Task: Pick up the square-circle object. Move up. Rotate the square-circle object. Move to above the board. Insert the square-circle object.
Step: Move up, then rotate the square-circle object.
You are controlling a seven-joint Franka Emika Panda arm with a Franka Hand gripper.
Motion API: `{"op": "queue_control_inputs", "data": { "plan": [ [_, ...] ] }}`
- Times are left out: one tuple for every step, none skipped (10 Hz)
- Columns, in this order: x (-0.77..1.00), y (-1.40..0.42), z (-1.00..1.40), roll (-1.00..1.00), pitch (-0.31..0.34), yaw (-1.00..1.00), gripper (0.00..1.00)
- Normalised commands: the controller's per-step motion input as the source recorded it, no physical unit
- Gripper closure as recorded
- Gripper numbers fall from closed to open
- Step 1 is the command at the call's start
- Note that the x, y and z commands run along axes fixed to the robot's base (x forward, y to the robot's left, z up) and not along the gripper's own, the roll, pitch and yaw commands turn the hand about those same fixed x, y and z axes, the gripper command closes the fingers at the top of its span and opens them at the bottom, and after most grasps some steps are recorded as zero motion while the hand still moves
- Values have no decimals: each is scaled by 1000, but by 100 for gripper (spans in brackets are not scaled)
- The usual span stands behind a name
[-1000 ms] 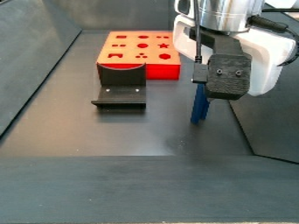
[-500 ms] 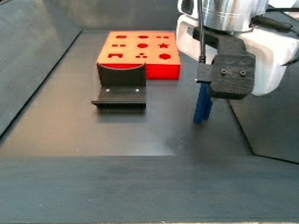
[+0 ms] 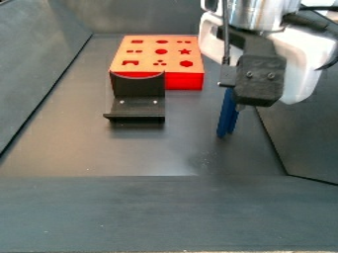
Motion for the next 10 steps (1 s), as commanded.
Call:
{"op": "queue_control_inputs", "data": {
  "plan": [
    [-69,67,752,-5,66,39,100],
    [-44,42,653,11,81,11,100],
    [-29,29,490,40,96,-8,100],
    [-22,17,362,58,97,-5,100],
    [-15,8,186,78,98,7,100],
    [336,-758,1000,0,0,0,100],
    [358,-792,1000,-1,-12,4,100],
    [287,-702,1000,8,46,12,100],
    [263,-639,1000,22,51,12,100],
    [225,-506,1000,44,79,12,100]
  ]
}}
